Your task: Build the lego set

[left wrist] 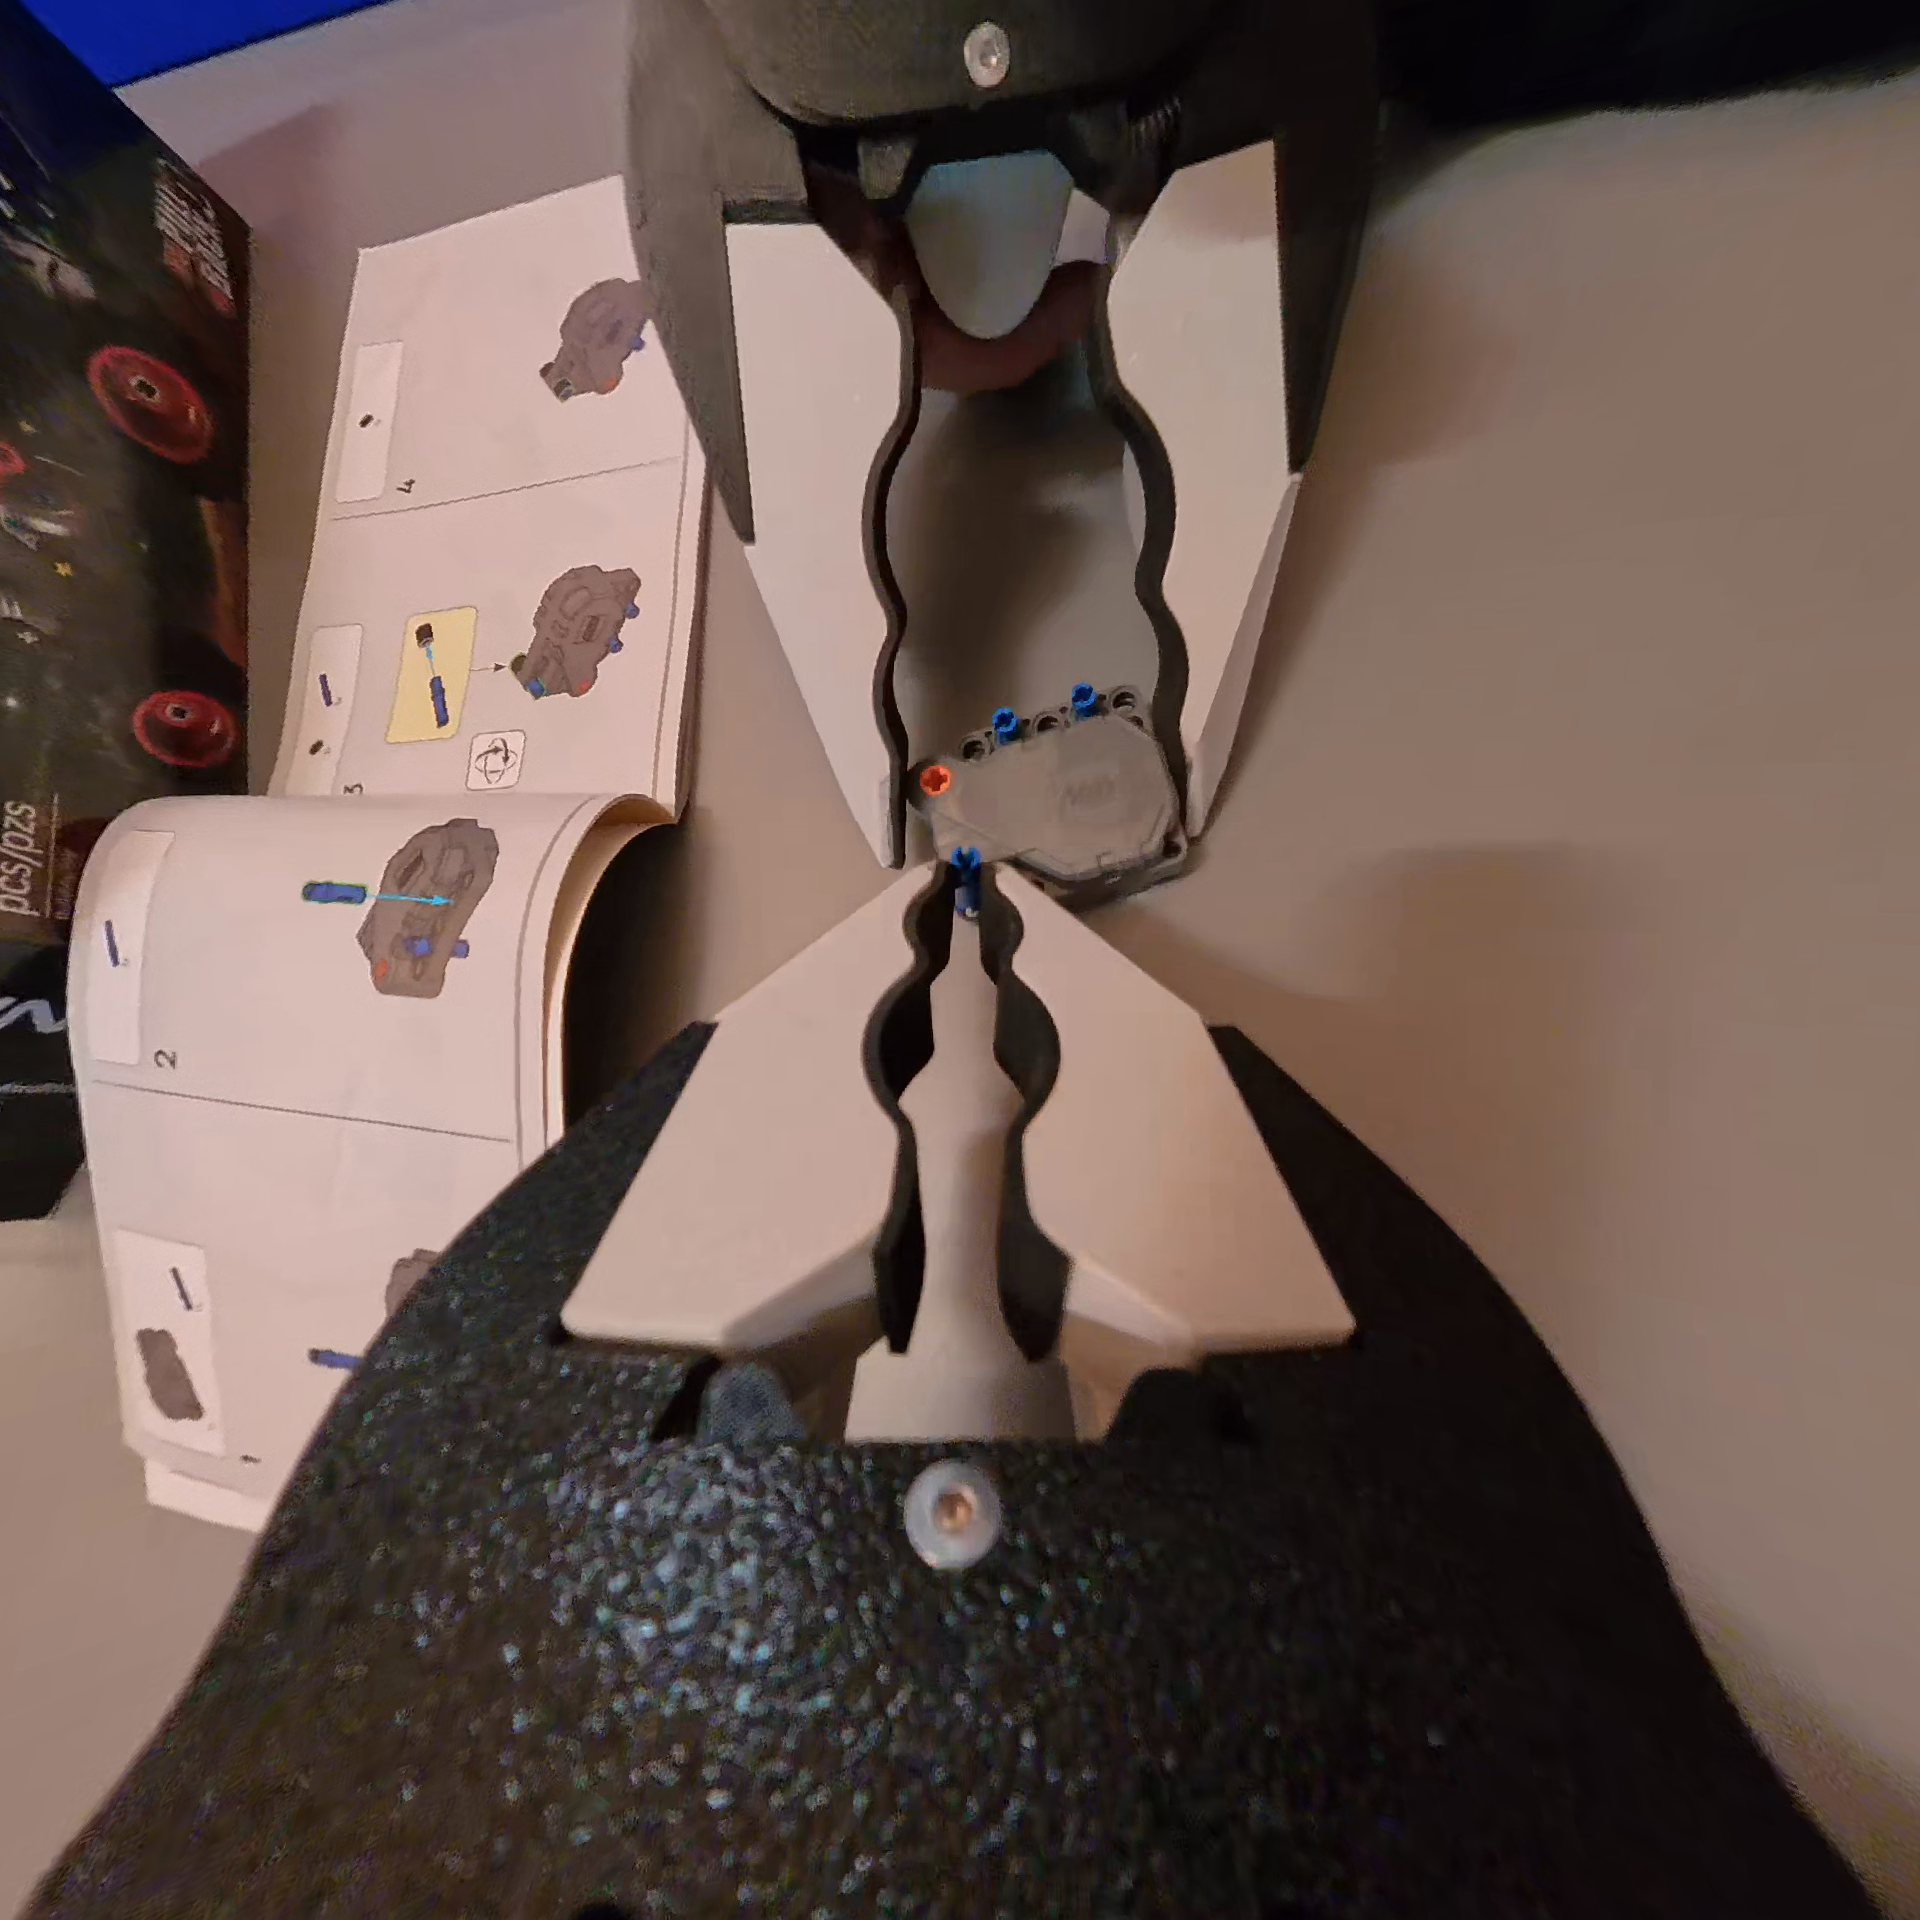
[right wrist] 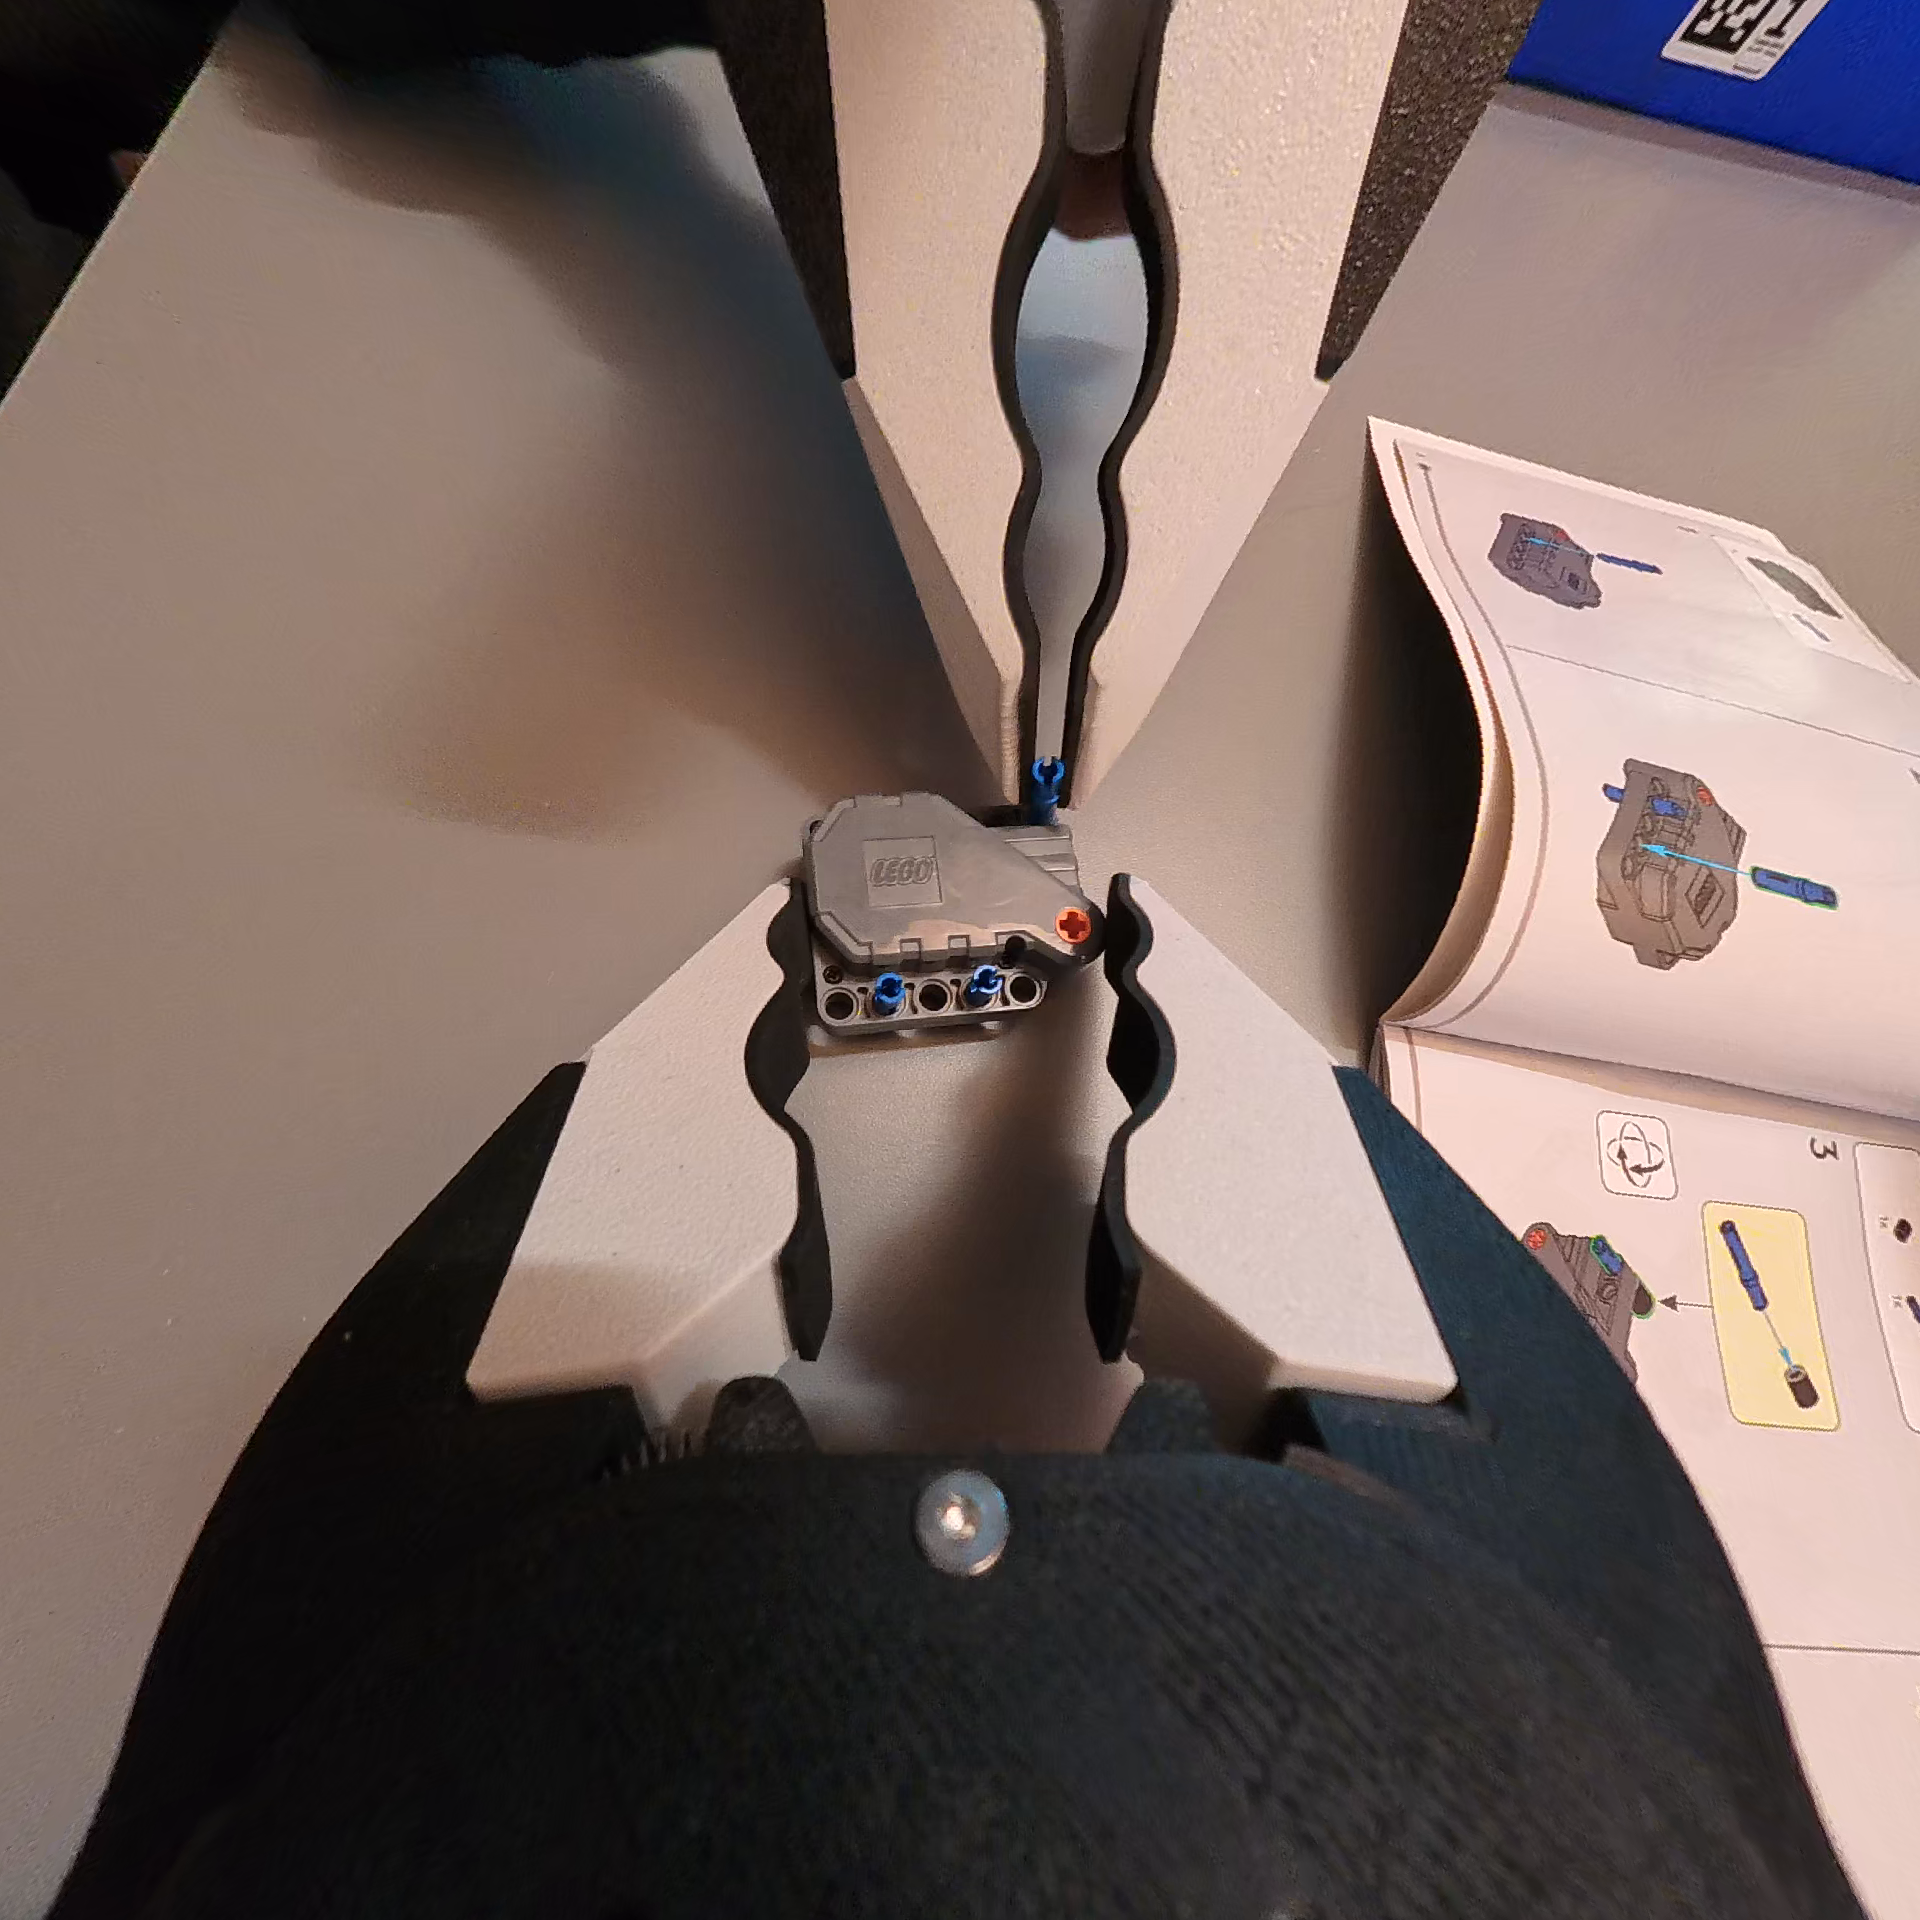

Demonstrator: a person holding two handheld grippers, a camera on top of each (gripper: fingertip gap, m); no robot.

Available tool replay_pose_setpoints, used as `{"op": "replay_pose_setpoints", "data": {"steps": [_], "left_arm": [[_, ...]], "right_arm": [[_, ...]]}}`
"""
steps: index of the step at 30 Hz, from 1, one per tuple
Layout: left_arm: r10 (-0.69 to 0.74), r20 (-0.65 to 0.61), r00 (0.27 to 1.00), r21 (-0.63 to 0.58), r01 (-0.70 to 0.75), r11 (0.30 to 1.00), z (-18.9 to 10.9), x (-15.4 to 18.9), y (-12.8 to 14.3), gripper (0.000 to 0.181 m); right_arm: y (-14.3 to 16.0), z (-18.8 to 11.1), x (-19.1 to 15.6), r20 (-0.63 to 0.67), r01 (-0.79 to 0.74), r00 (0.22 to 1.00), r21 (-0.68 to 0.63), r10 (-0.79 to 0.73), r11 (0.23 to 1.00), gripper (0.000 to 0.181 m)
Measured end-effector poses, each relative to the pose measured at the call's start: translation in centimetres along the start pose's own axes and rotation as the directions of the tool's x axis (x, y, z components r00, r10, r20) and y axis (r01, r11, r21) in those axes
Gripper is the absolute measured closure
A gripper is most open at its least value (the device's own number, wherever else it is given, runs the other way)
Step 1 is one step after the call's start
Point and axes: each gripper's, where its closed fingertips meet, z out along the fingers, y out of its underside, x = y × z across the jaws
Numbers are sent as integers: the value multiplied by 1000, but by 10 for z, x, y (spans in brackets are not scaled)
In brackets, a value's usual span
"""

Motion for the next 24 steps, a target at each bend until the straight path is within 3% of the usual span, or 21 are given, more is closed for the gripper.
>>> {"op": "replay_pose_setpoints", "data": {"steps": [4,8,15,21,24], "left_arm": [[-62,-35,997,6,63,998,0,0,0,179],[-193,-107,975,106,204,973,-1,-1,1,179],[-231,-134,964,106,245,964,0,0,0,179],[-175,-102,979,108,186,977,1,0,0,179],[-262,-157,952,158,286,945,0,0,1,179]], "right_arm": [[0,0,0,1,-1,1000,-1,1,1000,125],[0,0,0,3,-3,1000,0,3,1000,125],[0,0,0,6,-6,1000,-1,6,1000,125],[0,0,0,11,-13,1000,2,13,1000,125],[0,1,0,10,-12,1000,1,12,1000,125]]}}
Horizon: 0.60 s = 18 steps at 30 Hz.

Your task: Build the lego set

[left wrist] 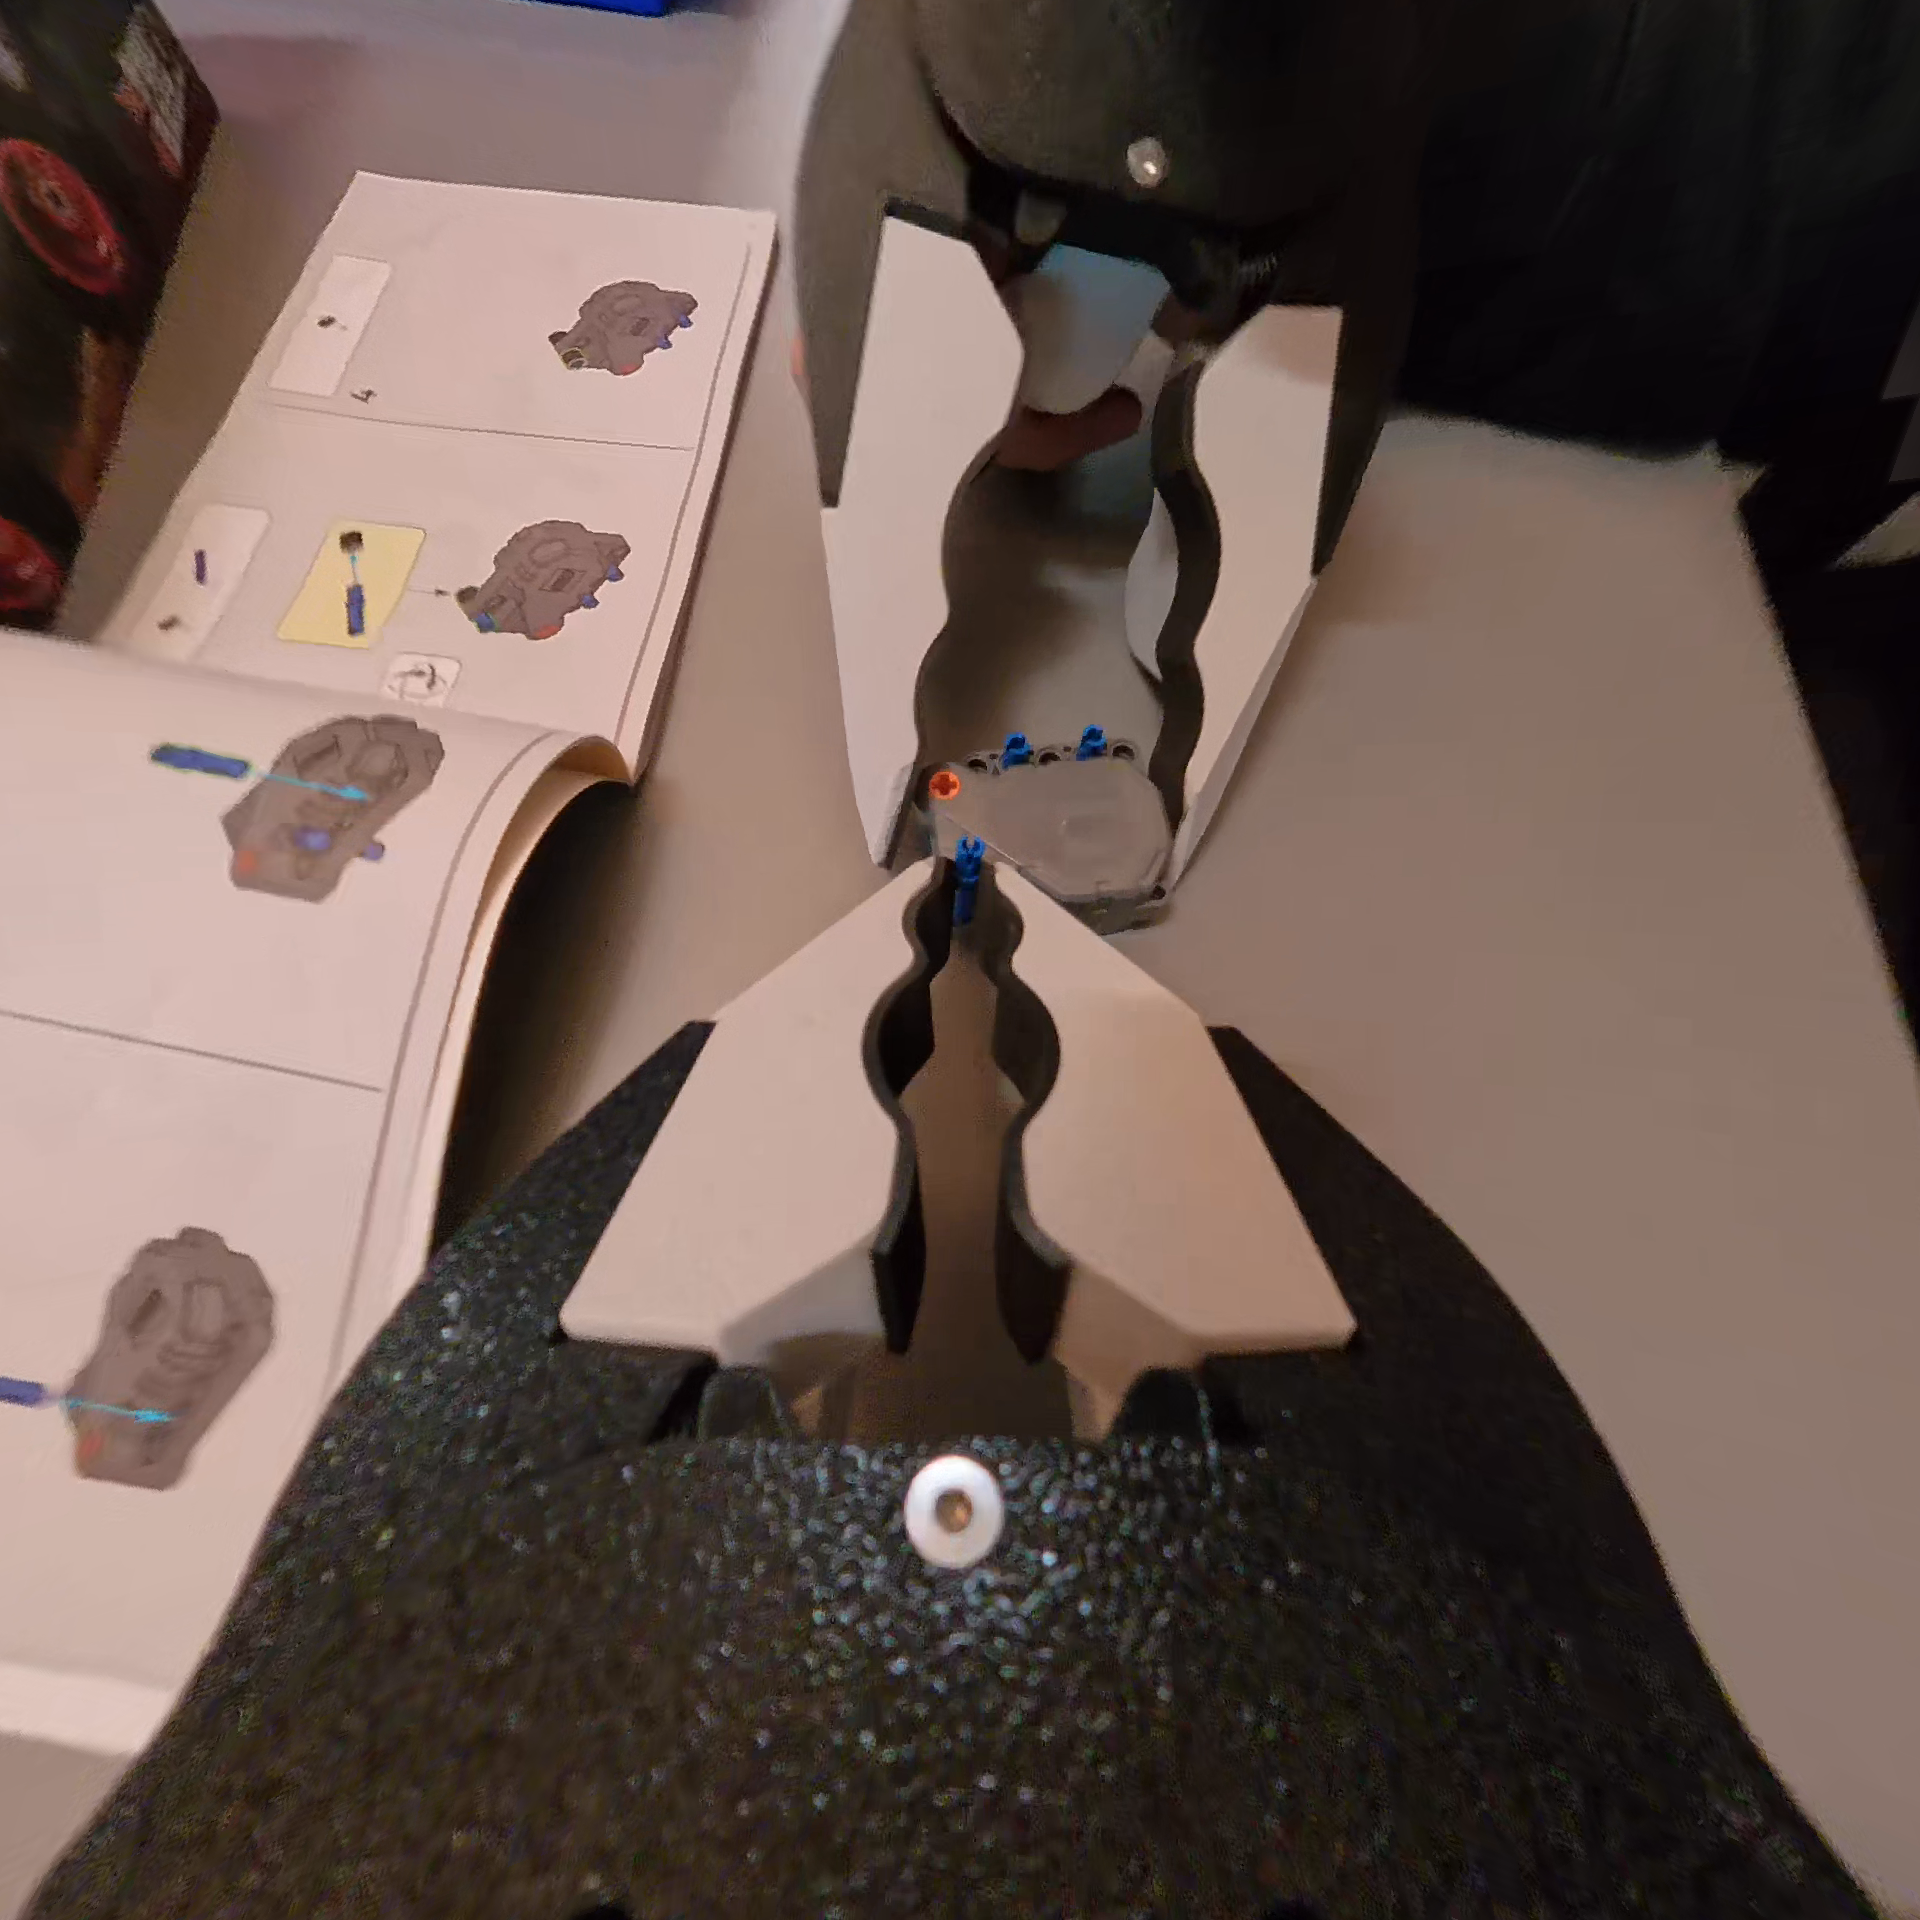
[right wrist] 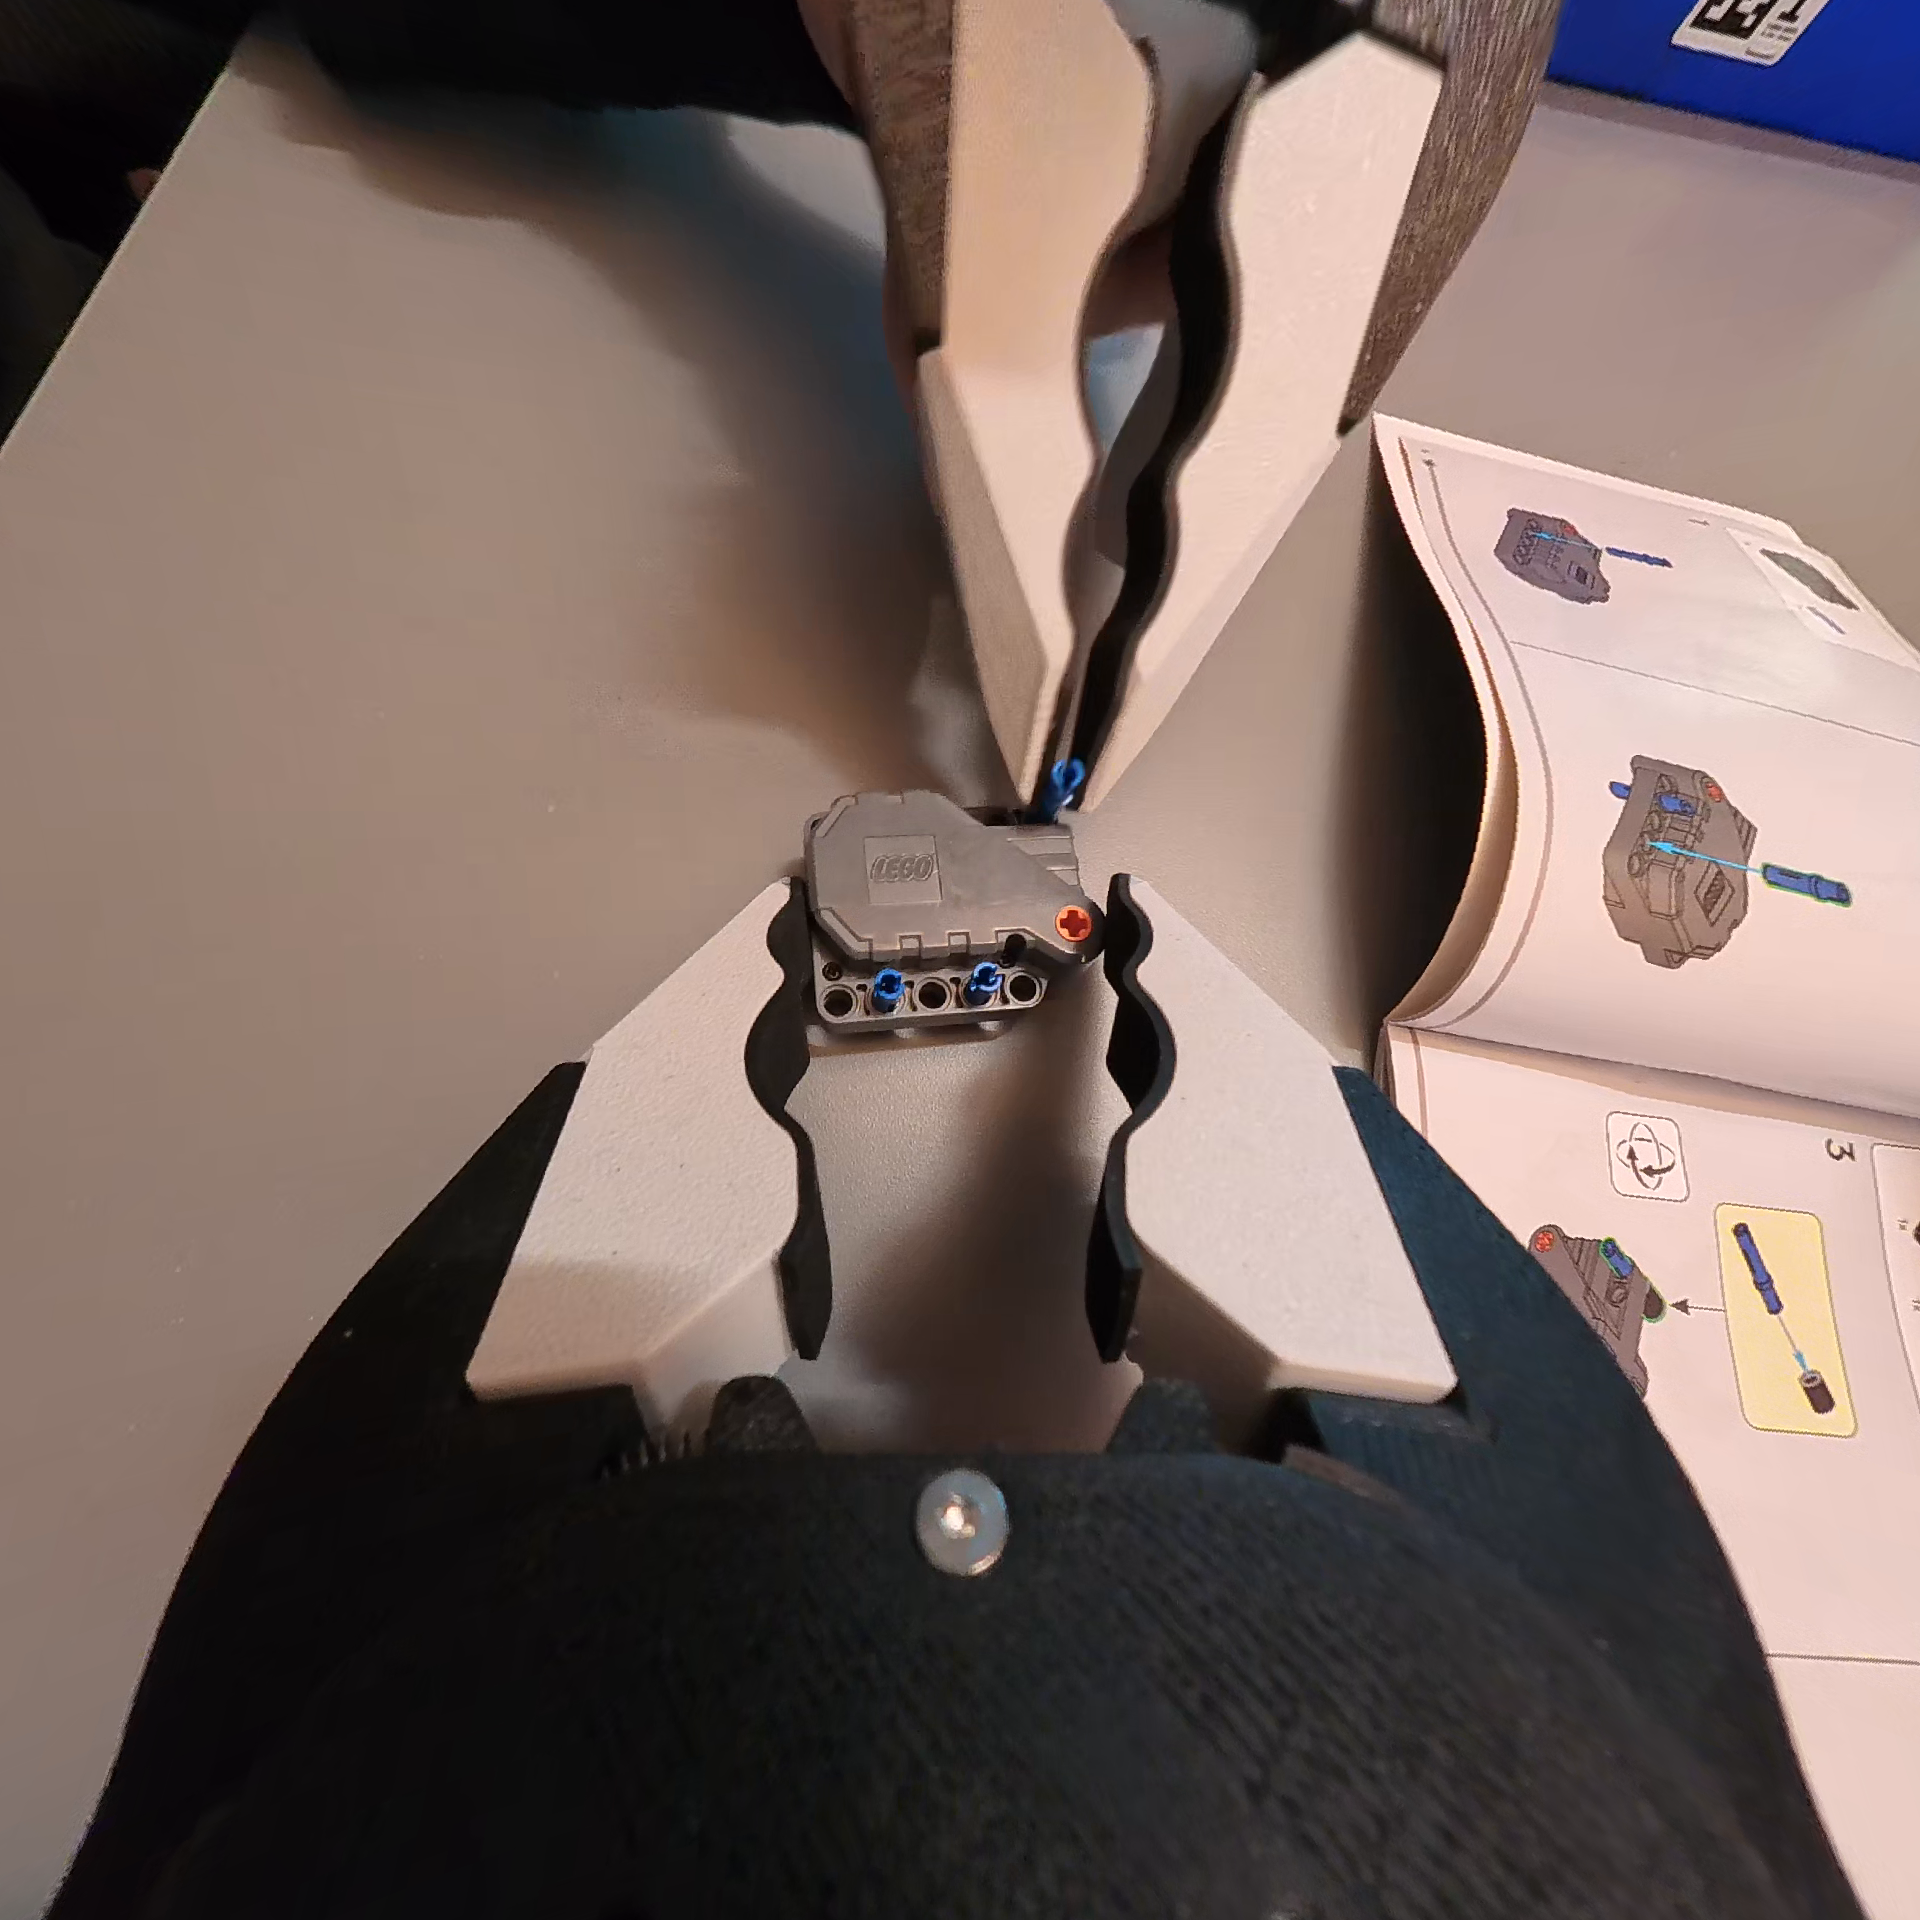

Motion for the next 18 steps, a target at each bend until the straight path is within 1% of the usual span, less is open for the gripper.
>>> {"op": "replay_pose_setpoints", "data": {"steps": [2,7,13,18], "left_arm": [[-47,-30,998,44,48,998,-2,0,1,179],[-34,-34,999,62,36,997,-2,2,0,179],[74,14,997,73,-75,995,0,2,-2,179],[93,6,996,71,-93,993,-2,2,0,179]], "right_arm": [[0,0,0,1,0,1000,0,0,1000,125],[0,0,-2,3,13,1000,-1,-13,1000,125],[0,0,-2,6,11,1000,-2,-11,1000,126],[0,0,-2,7,9,1000,-2,-9,1000,126]]}}
